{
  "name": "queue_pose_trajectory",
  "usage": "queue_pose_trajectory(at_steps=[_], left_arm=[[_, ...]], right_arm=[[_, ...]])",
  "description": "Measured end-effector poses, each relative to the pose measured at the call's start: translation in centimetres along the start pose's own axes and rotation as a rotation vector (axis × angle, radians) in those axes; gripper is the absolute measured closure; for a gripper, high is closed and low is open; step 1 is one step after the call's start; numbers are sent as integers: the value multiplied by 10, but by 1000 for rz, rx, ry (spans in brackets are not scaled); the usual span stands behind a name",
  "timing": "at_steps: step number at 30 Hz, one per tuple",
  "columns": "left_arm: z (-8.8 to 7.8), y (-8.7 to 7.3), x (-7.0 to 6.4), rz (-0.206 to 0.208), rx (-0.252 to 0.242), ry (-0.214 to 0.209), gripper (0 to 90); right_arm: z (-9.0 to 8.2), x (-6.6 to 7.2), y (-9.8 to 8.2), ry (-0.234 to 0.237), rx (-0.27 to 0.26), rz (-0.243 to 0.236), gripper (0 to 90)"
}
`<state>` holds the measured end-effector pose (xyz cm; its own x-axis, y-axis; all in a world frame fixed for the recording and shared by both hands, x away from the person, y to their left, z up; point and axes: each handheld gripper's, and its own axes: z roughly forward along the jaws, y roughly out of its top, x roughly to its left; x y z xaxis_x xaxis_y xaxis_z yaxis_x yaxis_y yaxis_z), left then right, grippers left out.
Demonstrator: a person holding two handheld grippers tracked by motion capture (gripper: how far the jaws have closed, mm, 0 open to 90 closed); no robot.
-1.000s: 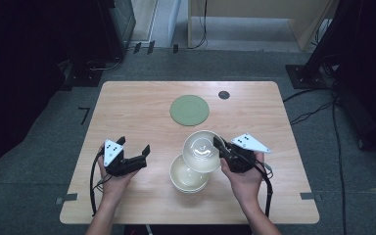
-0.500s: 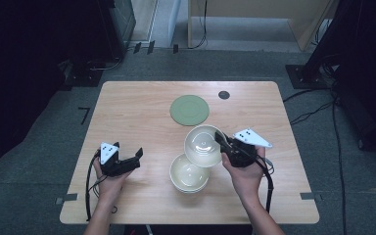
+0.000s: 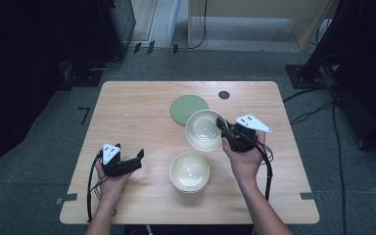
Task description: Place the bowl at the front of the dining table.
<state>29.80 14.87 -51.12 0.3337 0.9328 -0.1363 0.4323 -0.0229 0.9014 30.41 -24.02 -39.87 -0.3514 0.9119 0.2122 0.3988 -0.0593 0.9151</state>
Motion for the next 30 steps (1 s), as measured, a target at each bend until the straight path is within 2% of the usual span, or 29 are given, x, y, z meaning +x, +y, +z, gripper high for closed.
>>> queue_pose_trajectory(at_steps=[3,4,6,20,22,26,30], left_arm=[[0,0,1,-5,2,2,27],[1,0,1,-7,2,4,26],[1,1,1,-9,0,12,27],[2,0,0,-7,-1,18,27],[2,0,1,-7,1,20,27],[1,0,0,-3,1,20,27],[2,0,0,-3,2,19,27]], right_arm=[[8,-3,5,-10,-5,6,842],[16,-6,8,-15,-3,13,841],[19,-7,9,-17,-2,16,841],[80,-27,24,-43,27,59,842],[82,-28,25,-46,29,64,842],[99,-33,27,-67,56,75,842],[114,-35,26,-82,87,56,842]])
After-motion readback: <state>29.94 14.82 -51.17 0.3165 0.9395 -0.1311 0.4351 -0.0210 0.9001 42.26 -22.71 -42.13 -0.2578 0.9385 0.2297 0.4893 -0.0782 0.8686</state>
